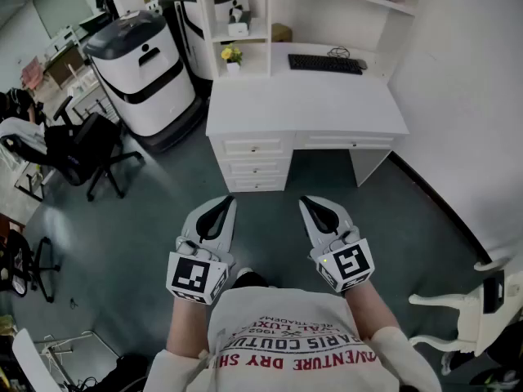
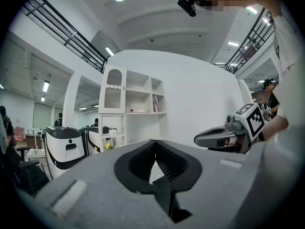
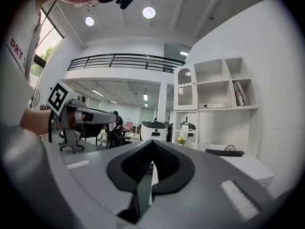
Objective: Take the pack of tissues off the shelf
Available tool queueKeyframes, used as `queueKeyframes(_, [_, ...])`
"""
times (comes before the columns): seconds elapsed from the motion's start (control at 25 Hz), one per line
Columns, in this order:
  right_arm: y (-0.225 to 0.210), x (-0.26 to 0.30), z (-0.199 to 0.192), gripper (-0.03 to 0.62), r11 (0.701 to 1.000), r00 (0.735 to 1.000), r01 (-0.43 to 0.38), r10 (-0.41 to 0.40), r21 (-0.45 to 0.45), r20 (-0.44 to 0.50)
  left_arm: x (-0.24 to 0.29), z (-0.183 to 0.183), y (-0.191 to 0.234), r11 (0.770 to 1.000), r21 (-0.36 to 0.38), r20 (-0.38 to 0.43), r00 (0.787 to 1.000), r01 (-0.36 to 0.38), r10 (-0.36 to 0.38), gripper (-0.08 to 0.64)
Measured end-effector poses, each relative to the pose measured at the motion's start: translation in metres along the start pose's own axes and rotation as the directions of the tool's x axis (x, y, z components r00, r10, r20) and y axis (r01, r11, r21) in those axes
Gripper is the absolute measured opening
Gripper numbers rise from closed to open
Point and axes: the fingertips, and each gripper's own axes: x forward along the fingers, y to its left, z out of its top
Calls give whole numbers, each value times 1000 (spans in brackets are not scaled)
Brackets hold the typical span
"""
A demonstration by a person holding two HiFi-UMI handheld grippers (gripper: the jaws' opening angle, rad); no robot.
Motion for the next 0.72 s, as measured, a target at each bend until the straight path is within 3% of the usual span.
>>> queueKeyframes(0.28, [0,0,4,0,1000,999,27,-27,-1,18,-3,2,1,1000,29,18,1000,7,-8,6])
queueKeyframes(0.56, [-17,-6,8,0,996,996,83,-84,16,42,7,-1,1,1000,11,18,1000,12,-12,6])
queueKeyframes(0.64, [-21,-5,6,1,995,995,91,-92,29,37,10,1,5,999,-31,47,999,-13,15,11])
queueKeyframes(0.68, [-24,-5,3,0,995,995,94,-95,35,30,12,3,10,998,-63,67,997,-31,36,151])
queueKeyframes(0.72, [-25,-3,0,0,995,995,96,-97,41,23,14,6,14,995,-89,79,995,-47,54,358])
